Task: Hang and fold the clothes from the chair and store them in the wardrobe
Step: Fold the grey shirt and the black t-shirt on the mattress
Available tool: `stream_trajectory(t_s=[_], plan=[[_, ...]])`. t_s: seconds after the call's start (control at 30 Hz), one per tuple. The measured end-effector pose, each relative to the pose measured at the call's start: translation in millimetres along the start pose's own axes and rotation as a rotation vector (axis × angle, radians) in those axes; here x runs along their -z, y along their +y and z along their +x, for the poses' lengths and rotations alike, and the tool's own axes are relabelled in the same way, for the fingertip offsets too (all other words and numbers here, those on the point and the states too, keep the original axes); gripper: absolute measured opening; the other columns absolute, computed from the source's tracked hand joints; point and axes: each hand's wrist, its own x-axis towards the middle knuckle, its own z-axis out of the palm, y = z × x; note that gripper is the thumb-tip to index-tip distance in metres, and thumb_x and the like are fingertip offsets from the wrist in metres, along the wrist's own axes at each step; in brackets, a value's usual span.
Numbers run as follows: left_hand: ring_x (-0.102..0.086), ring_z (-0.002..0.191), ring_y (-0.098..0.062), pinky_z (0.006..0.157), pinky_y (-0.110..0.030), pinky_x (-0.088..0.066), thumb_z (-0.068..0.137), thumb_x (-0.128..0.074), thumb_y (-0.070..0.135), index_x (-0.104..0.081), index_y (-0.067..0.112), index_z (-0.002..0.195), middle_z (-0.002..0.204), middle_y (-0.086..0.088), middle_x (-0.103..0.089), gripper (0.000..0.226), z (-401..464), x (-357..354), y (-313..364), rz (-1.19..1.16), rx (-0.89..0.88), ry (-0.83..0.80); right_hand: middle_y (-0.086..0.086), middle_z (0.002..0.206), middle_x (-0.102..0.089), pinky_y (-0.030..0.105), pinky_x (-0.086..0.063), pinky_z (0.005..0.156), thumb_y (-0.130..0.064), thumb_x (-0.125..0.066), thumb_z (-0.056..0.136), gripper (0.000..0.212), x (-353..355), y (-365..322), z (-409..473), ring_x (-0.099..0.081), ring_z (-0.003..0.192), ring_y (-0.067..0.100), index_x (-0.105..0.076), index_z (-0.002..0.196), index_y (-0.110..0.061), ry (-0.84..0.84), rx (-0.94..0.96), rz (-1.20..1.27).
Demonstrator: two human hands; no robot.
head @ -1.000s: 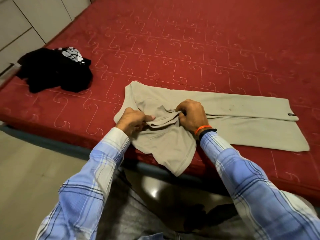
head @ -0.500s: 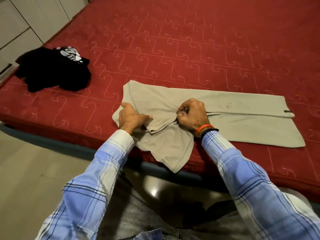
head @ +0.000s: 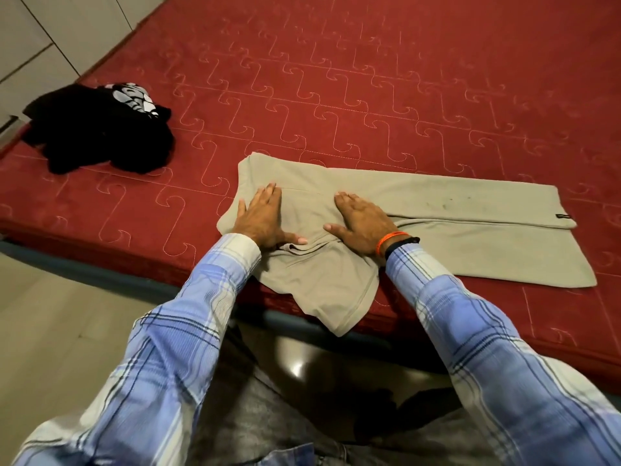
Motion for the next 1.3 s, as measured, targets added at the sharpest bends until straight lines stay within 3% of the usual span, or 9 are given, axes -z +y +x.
stream_trajectory(t_s=[0.1,0.17,0.33,0.47,0.67,0.97,1.07,1.2,1.3], plan=[[0.004,0.151,-0.02,0.12,-0.054,-0.001,0.059,-0.078,0.066,-0.004,0.012,0.156,0.165,-0.001,0.003,0.133,-2,0,1,-0.032,0.002,0.015,0.012,0.161,-0.017,0.041,-0.017,0.121,-0.048,-0.042,0.099,0.071,6,-4,-3,-0.017,0.149,0.026,-0.019,0.153,-0.008,-0.006,0.014,0.06],[-0.004,0.151,-0.022,0.119,-0.053,-0.005,0.06,-0.081,0.061,-0.017,0.009,0.153,0.164,-0.005,-0.005,0.125,-5,0,4,-0.048,-0.008,0.052,0.016,0.145,-0.044,0.04,-0.034,0.109,-0.038,-0.055,0.096,0.054,12,-4,-11,-0.04,0.135,0.034,-0.044,0.137,-0.005,0.094,0.033,0.168],[-0.051,0.124,-0.03,0.107,-0.035,-0.037,0.072,-0.083,0.039,-0.056,0.008,0.123,0.133,-0.008,-0.056,0.065,-33,-7,11,-0.173,-0.147,0.249,0.009,0.12,-0.068,0.028,-0.047,0.098,-0.027,-0.067,0.089,0.042,14,-5,-42,-0.062,0.11,0.024,-0.061,0.127,-0.009,0.346,-0.001,0.392],[-0.06,0.112,-0.018,0.1,-0.024,-0.04,0.083,-0.076,0.031,-0.068,0.014,0.116,0.12,-0.002,-0.067,0.038,-68,-11,21,-0.373,-0.262,0.417,0.005,0.109,-0.072,0.023,-0.048,0.092,-0.022,-0.068,0.087,0.03,7,-7,-63,-0.067,0.101,0.02,-0.069,0.115,-0.011,0.47,0.03,0.397],[-0.064,0.091,-0.012,0.087,-0.031,-0.052,0.06,-0.091,0.032,-0.074,0.019,0.098,0.098,0.004,-0.071,0.043,-114,-18,17,-0.332,-0.606,0.212,-0.005,0.083,-0.071,0.033,-0.055,0.073,-0.038,-0.07,0.08,0.018,-7,-11,-98,-0.065,0.076,0.014,-0.07,0.087,-0.022,0.605,-0.072,0.381],[-0.065,0.089,-0.026,0.076,-0.04,-0.054,0.065,-0.056,-0.005,-0.072,0.017,0.087,0.095,0.003,-0.07,0.035,-123,-54,8,-0.11,-0.625,0.331,0.001,0.101,-0.064,0.03,-0.048,0.088,-0.049,-0.082,0.069,0.059,-16,-25,-110,-0.059,0.098,0.02,-0.062,0.11,-0.01,0.358,-0.408,0.585],[-0.065,0.085,-0.023,0.079,-0.036,-0.053,0.069,-0.052,0.001,-0.071,0.015,0.09,0.091,0.001,-0.069,0.031,-127,-54,5,-0.216,-0.596,0.331,-0.004,0.095,-0.059,0.024,-0.046,0.08,-0.044,-0.086,0.064,0.046,-14,-22,-105,-0.057,0.092,0.018,-0.066,0.093,-0.014,0.233,-0.485,0.773],[-0.065,0.088,-0.022,0.082,-0.033,-0.049,0.077,-0.055,0.008,-0.07,0.011,0.097,0.094,-0.001,-0.071,0.025,-130,-52,-1,-0.293,-0.553,0.416,0.006,0.087,-0.072,0.041,-0.055,0.087,-0.021,-0.083,0.058,0.025,-15,-23,-102,-0.068,0.083,0.023,-0.069,0.075,-0.009,0.211,-0.472,1.311],[-0.067,0.087,-0.025,0.08,-0.036,-0.05,0.081,-0.053,0.014,-0.067,0.01,0.096,0.094,-0.003,-0.071,0.022,-130,-51,-3,-0.34,-0.503,0.469,0.006,0.077,-0.067,0.028,-0.051,0.058,-0.014,-0.075,0.069,0.022,-9,-28,-106,-0.062,0.067,0.019,-0.067,0.089,-0.009,0.11,-0.492,1.477]])
